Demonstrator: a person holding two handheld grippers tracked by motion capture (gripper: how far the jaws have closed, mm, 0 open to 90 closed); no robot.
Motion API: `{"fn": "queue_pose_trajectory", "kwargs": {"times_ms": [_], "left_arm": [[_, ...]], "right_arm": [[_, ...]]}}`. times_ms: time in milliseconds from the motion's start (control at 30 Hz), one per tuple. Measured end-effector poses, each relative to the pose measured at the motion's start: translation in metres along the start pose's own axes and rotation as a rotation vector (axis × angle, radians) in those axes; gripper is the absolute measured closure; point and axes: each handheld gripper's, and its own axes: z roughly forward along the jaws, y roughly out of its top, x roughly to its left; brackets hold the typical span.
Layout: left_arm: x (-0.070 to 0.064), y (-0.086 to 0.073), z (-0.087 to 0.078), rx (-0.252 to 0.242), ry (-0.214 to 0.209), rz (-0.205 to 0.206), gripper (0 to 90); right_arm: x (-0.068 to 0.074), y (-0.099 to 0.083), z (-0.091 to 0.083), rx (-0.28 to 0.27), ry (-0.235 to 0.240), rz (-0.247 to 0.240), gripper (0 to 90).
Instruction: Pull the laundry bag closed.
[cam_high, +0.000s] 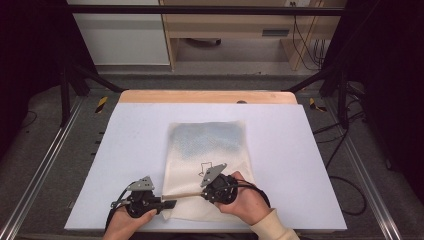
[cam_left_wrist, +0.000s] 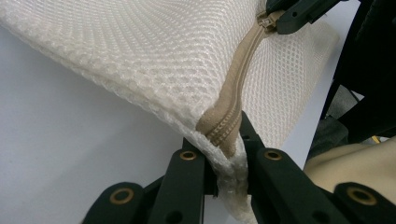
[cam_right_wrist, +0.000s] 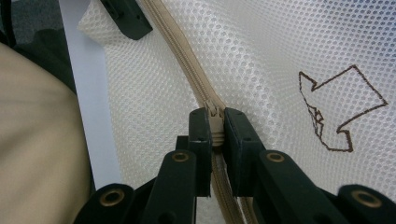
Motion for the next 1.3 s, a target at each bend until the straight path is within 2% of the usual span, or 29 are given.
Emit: {"fn": "queue_pose_trajectory", "kwargs": {"times_ms": [400, 600, 900, 1300], "left_arm": [[-0.0007, 0.0003, 0.0004, -0.001, -0.003, 0.006, 84.3], [-0.0029, 0.0008, 0.0006, -0.006, 0.011, 0.022, 84.3], [-0.0037, 0.0011, 0.0011, -0.006, 0.003, 0.028, 84.4], [-0.0032, 0.0010, 0.0009, -0.006, 0.006, 0.026, 84.6]], "right_arm": [[-0.0005, -0.0002, -0.0007, -0.006, 0.002, -0.007, 82.0], [-0.0005, -0.0012, -0.0003, -0.006, -0.001, -0.004, 82.0], [-0.0002, -0.0023, -0.0027, -0.003, -0.003, -0.009, 82.0], [-0.0031, -0.0067, -0.0044, -0.003, -0.009, 0.005, 82.0]]}}
